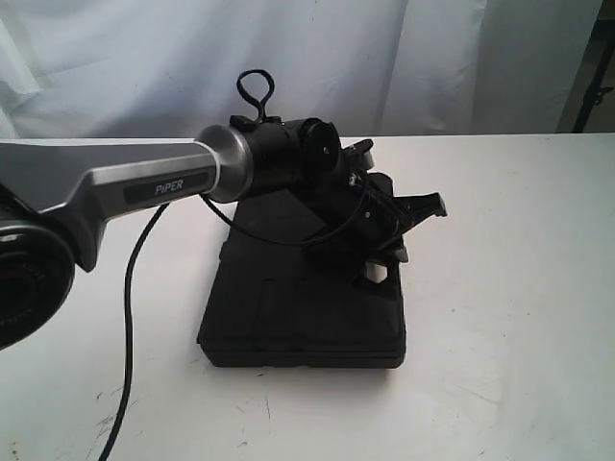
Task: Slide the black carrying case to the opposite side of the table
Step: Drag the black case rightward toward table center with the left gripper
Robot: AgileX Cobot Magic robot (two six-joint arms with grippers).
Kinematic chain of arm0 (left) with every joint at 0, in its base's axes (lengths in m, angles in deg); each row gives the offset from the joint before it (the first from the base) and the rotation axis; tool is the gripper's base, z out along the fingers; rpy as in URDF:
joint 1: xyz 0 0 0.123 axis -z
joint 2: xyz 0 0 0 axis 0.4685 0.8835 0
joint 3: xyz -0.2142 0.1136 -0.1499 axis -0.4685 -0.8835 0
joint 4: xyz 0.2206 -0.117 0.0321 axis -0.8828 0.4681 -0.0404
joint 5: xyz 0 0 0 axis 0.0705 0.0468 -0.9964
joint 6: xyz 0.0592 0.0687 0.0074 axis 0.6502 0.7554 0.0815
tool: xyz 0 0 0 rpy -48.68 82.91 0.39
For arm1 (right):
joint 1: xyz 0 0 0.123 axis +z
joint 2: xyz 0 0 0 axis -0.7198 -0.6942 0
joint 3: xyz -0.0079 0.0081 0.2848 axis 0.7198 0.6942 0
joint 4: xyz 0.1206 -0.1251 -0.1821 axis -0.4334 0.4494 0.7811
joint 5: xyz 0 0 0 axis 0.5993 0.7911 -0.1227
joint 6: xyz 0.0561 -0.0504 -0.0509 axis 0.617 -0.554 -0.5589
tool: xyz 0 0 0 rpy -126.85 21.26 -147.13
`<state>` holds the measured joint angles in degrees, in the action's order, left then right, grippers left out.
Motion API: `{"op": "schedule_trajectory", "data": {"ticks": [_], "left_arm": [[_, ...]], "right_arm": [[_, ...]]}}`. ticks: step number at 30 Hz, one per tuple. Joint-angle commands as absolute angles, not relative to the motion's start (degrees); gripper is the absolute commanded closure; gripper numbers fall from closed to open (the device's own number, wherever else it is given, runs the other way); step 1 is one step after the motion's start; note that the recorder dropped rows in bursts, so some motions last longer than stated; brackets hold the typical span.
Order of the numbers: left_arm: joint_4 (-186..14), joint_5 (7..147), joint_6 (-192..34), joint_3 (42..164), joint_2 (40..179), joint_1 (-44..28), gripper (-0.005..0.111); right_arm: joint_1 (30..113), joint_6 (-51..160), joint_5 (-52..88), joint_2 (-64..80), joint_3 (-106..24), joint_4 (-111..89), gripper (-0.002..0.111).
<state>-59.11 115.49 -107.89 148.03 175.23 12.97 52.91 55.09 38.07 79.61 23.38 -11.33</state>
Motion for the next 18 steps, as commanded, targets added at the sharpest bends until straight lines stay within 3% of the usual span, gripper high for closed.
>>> {"op": "schedule_trajectory", "data": {"ticks": [1,11,18], "left_arm": [[-53.5,107.4,-107.7,149.1,176.0,14.3,0.107],[-53.4,105.8,-107.7,149.1,176.4,14.4,0.103],[-54.6,107.3,-107.7,149.1,176.4,14.3,0.068]], "right_arm": [[52.6,55.1,37.3,79.9,23.6,-10.8,0.108],[52.6,55.1,37.3,79.9,23.6,-10.8,0.108],[52.6,55.1,37.3,79.9,23.6,-10.8,0.108]]}}
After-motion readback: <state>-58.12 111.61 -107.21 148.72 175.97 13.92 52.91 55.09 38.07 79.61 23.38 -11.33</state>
